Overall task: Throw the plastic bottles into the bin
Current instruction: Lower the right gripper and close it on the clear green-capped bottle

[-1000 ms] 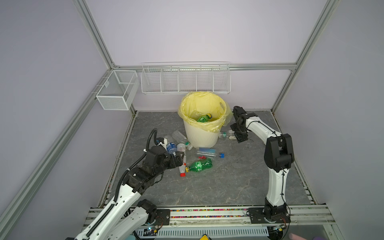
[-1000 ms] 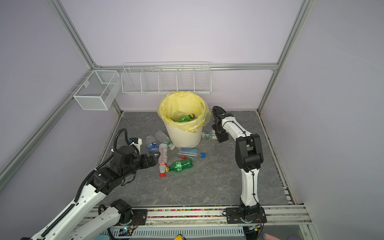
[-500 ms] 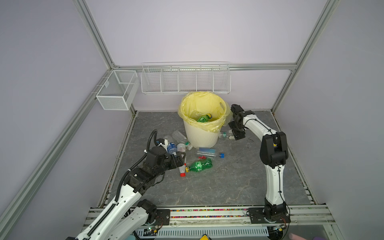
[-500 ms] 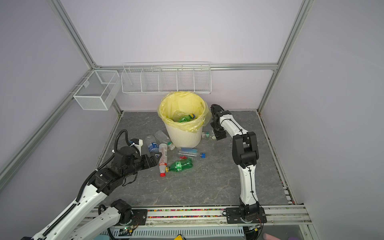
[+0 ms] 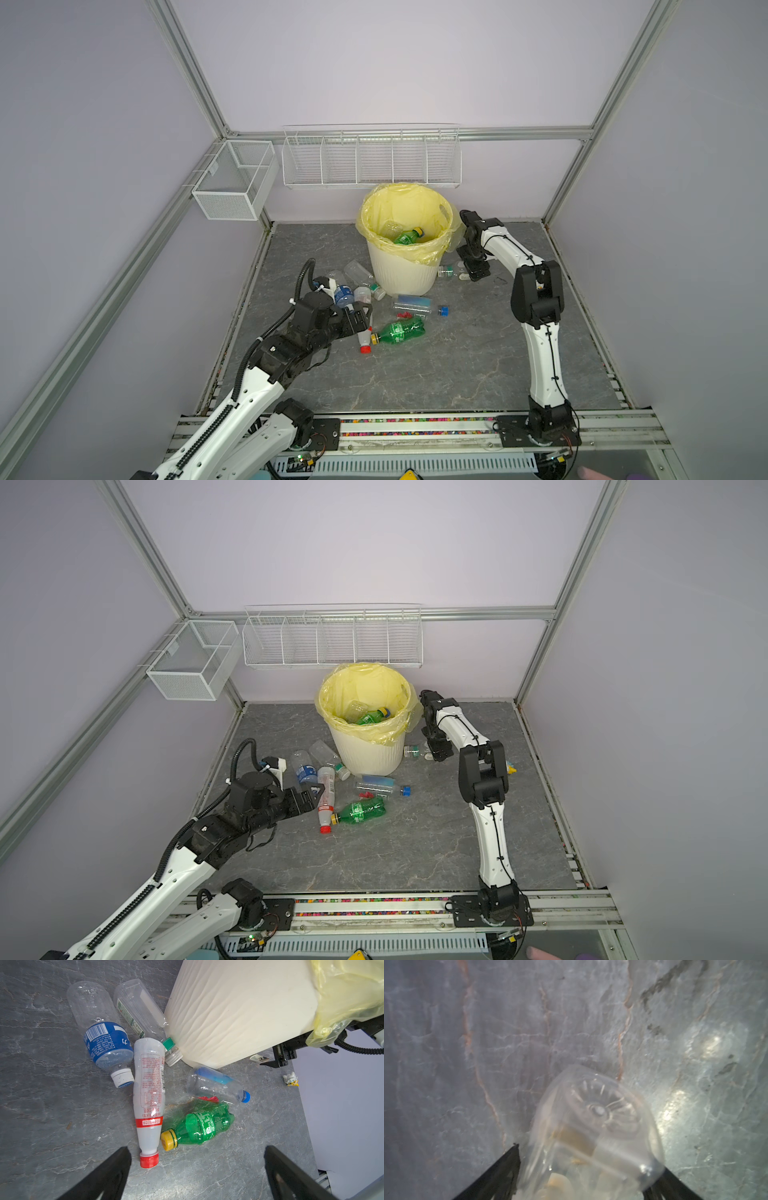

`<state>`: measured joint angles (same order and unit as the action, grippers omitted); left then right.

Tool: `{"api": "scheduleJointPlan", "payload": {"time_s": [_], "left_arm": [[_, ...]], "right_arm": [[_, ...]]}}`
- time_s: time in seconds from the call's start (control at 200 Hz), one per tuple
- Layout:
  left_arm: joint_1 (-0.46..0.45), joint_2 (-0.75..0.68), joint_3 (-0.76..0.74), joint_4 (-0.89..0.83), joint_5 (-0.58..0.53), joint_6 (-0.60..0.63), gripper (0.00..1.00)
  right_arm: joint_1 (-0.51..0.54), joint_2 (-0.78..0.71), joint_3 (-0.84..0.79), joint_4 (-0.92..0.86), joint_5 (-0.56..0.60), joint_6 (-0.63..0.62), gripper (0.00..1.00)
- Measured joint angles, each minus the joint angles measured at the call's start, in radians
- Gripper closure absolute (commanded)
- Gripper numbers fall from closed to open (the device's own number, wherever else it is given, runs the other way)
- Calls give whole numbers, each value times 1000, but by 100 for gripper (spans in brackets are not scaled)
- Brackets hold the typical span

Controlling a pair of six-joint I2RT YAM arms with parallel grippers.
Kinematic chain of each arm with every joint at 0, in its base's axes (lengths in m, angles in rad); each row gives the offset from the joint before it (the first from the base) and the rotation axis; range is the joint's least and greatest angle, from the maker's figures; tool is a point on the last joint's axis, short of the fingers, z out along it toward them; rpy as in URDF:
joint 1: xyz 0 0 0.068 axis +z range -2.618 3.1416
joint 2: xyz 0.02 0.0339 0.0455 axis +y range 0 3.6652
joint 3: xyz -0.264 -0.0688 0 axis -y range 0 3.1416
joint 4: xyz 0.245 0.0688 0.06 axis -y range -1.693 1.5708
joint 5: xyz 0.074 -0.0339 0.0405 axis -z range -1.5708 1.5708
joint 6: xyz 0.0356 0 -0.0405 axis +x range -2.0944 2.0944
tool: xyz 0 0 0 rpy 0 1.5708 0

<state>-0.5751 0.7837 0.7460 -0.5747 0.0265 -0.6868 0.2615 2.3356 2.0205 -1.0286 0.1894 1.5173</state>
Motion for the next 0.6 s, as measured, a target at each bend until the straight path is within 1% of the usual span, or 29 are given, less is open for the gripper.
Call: {"api": "scheduleJointPlan", "payload": {"time_s": [0.1,0.165,0.305,0.415,0.505,0.6], "left_arm": [[0,2,0,2,-2,-5,0],[0,8,0,3,-2,-10,0],[0,21,0,5,-1,-19,0],[0,21,0,12,0,-27,0],[0,22,0,17,0,-35,0],[0,23,0,16,-1,-39,0]], "right_arm": [[-13,-5,-87,27,-3,-6,6],[-18,-40,-135,59,-4,-9,0],[-23,-104,-246,151,-7,-19,11],[-26,-135,-298,202,-11,-31,20],[-29,-149,-323,237,-19,-51,30],[-33,-167,-355,275,-29,-77,39]]}}
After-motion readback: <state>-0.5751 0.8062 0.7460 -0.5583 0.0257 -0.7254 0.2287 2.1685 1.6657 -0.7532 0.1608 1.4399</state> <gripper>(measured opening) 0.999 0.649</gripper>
